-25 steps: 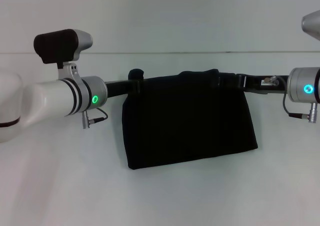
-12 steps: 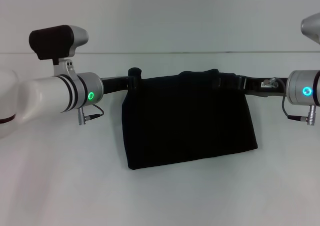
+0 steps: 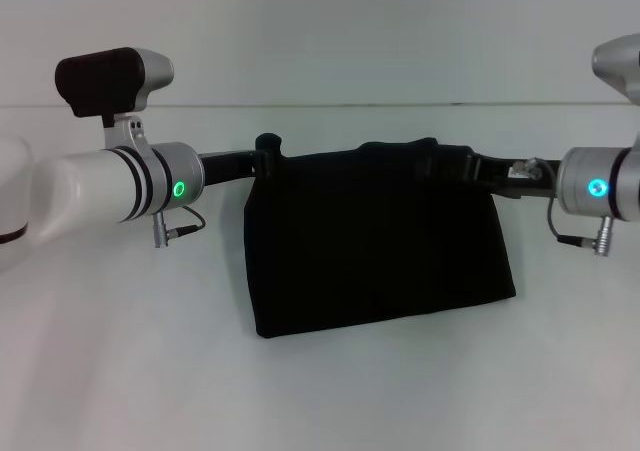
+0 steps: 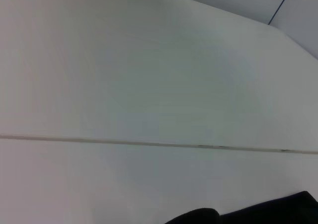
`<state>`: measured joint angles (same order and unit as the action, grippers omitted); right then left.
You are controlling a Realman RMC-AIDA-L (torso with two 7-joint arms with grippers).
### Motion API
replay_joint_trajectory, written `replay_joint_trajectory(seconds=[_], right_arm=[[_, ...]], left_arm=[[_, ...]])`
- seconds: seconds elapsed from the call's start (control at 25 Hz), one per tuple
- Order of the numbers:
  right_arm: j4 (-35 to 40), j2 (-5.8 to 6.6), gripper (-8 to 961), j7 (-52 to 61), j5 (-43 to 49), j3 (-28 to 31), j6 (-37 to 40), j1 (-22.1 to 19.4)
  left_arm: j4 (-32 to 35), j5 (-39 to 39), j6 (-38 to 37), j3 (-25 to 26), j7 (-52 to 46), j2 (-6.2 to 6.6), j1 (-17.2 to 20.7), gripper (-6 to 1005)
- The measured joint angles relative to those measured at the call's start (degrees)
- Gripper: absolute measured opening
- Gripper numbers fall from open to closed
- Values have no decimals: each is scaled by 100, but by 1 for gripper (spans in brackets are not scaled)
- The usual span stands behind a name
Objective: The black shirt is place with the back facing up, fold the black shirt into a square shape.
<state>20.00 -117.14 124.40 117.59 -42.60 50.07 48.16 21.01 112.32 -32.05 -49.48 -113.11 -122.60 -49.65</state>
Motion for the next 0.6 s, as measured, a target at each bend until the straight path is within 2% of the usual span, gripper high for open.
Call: replay_joint_trajectory(seconds=[0.24, 0.36, 0.6], right_arm=[[-79, -201, 759, -357, -640, 20, -476, 19], [-181, -224, 758, -664, -1174, 21, -489, 27], [-211, -225, 754, -712, -1292, -21, -532, 22]], left_arm=[[8, 23, -4, 0, 3, 0, 0, 13], [8, 28, -4, 0, 5, 0, 0, 14], [9, 40, -4, 0, 43, 13, 0, 14]])
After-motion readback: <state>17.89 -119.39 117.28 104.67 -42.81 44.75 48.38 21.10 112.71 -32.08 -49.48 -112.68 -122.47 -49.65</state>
